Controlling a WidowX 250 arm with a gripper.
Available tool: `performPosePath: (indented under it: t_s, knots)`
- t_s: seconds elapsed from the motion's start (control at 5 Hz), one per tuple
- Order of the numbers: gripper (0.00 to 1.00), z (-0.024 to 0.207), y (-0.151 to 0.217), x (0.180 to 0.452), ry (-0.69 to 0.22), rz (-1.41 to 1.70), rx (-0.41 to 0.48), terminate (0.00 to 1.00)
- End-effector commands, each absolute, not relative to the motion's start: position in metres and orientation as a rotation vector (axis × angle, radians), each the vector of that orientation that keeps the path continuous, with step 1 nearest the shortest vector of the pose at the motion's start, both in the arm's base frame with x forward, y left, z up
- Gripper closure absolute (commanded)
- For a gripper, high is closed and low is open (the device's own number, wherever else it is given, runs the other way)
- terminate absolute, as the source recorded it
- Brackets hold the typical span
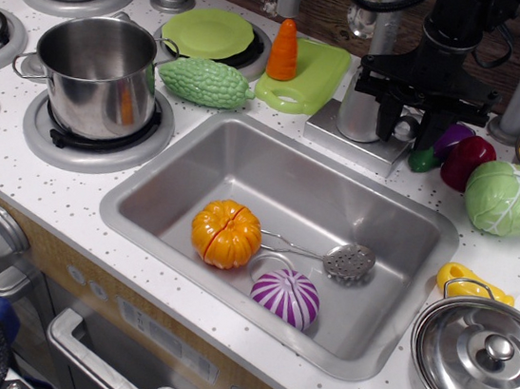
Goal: Turn lever vertical to front
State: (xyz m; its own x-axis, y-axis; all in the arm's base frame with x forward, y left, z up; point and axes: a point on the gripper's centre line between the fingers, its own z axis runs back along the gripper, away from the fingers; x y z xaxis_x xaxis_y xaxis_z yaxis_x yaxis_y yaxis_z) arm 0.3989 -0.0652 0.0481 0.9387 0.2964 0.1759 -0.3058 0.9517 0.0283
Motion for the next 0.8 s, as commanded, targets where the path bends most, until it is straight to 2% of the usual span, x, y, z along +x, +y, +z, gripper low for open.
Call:
performPosePath:
  t_s: [0.0,0.2,0.4,0.6]
  knots:
    - [0.00,0.044,-0.077,0.396,-0.089,0.256,0.070,0.00]
    - [0.00,0.048,-0.076,0.398,-0.065,0.242,0.072,0.00]
    - [0.00,0.043,-0.076,0.396,-0.085,0.250,0.068,0.00]
    - [1.00,0.031,-0.078,0.393,-0.101,0.255,0.033,0.00]
